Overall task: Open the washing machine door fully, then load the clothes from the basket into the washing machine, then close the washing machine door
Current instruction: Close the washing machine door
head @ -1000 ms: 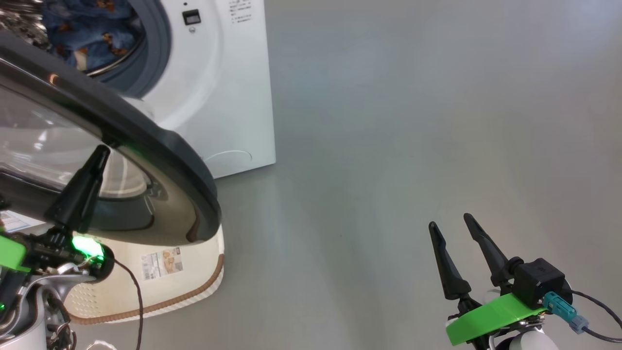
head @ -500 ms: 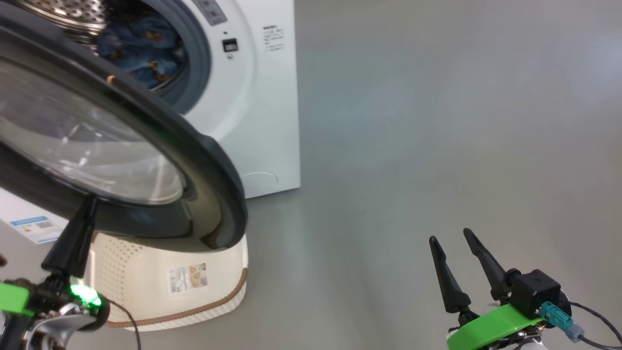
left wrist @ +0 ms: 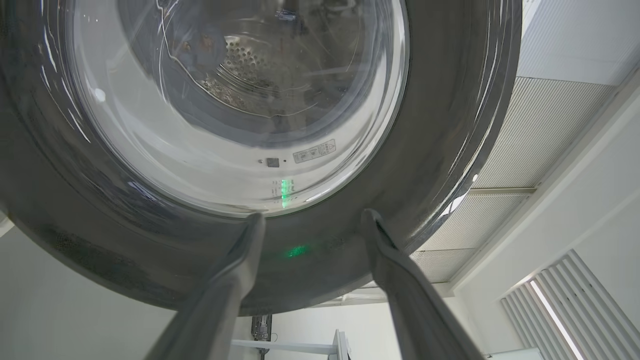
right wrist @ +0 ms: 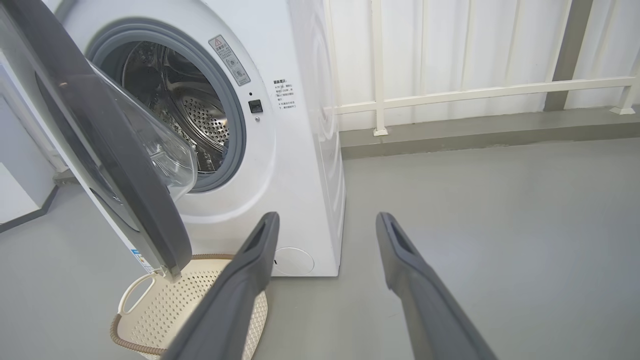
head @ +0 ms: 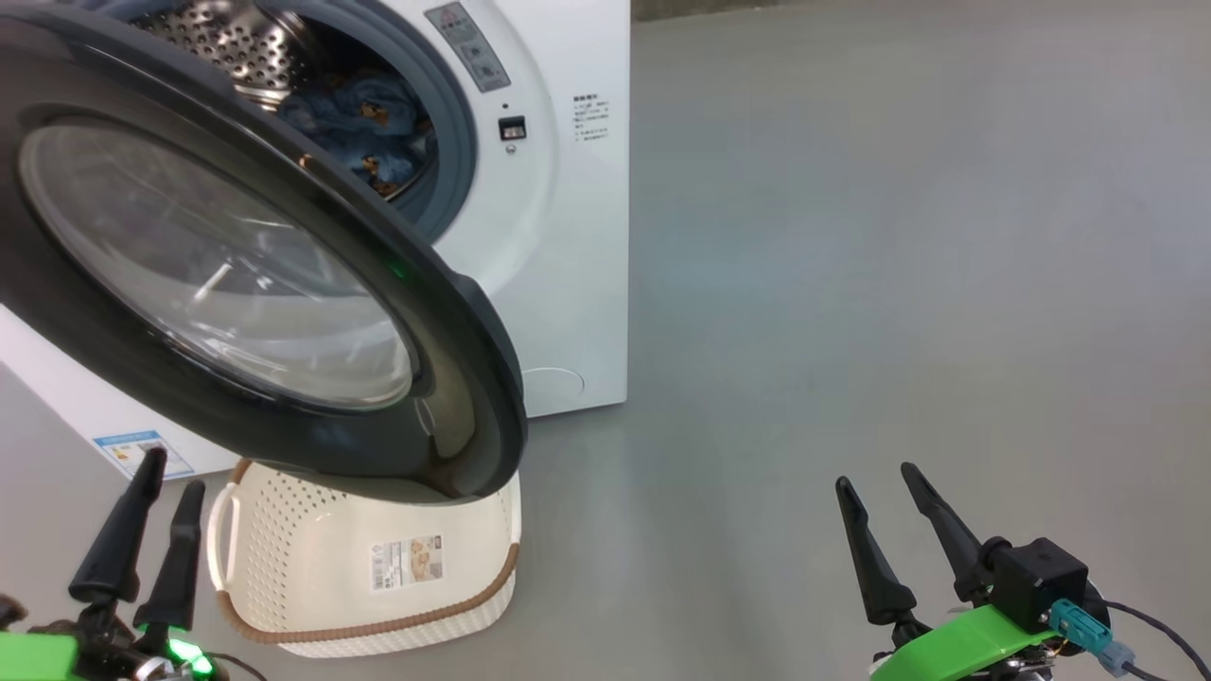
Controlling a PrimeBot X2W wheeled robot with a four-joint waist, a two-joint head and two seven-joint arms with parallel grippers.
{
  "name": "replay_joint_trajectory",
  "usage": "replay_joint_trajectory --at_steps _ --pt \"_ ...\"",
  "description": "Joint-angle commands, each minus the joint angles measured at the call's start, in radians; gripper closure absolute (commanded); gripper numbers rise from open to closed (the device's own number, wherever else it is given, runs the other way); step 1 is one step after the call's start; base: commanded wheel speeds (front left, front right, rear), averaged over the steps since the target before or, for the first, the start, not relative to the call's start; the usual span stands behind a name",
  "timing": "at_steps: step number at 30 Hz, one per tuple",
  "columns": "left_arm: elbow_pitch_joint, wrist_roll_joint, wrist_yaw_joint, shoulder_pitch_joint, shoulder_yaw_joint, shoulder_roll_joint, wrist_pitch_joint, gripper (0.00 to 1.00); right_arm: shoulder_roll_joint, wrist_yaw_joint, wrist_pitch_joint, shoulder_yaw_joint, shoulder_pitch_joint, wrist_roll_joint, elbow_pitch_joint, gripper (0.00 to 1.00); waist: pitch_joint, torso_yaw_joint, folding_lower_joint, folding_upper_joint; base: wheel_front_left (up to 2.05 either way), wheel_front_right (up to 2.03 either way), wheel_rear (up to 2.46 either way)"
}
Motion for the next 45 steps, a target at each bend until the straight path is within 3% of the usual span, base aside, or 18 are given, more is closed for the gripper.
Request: replay_joint_trajectory --at_steps 1,12,18,23,32,35,43,45 --pt "-0.028 0.002 -0.010 -0.007 0.026 0.022 -0.007 0.00 0.002 0.009 -0.005 0.021 0.005 0.019 -0.020 0.00 -0.007 0.006 0.0000 -0.0001 0.00 0.00 0.00" --pt "-0.139 0.124 -0.010 0.022 0.052 0.021 -0.192 0.00 0.002 0.009 -0.005 0.026 0.004 0.022 -0.018 0.00 -0.006 0.015 0.0000 -0.0001 0.00 0.00 0.00" --pt "-0.197 0.271 -0.010 0.041 0.043 0.038 -0.309 0.00 0.002 0.009 -0.005 0.028 -0.001 0.023 -0.020 0.00 -0.001 0.014 0.0000 -0.0001 0.00 0.00 0.00" --pt "-0.216 0.424 -0.010 0.070 -0.027 0.087 -0.482 0.00 0.002 0.009 -0.005 0.027 -0.003 0.025 -0.018 0.00 0.001 0.013 0.0000 -0.0001 0.00 0.00 0.00" --pt "-0.169 0.714 -0.010 0.139 -0.248 0.270 -0.800 0.00 0.002 0.009 -0.005 0.025 -0.003 0.024 -0.016 0.00 0.002 0.013 0.0000 -0.0001 0.00 0.00 0.00" --pt "-0.141 0.827 -0.010 0.144 -0.269 0.294 -0.822 0.00 0.002 0.009 -0.005 0.024 -0.002 0.022 -0.017 0.00 0.002 0.014 0.0000 -0.0001 0.00 0.00 0.00" --pt "-0.136 1.201 -0.010 0.170 -0.228 0.234 -0.824 0.00 0.002 0.009 -0.005 0.025 -0.005 0.022 -0.018 0.00 0.005 0.013 0.0000 -0.0001 0.00 0.00 0.00" --pt "-0.134 1.232 -0.010 0.176 -0.222 0.226 -0.824 0.00 0.002 0.009 -0.005 0.026 -0.005 0.022 -0.018 0.00 0.005 0.012 0.0000 -0.0001 0.00 0.00 0.00"
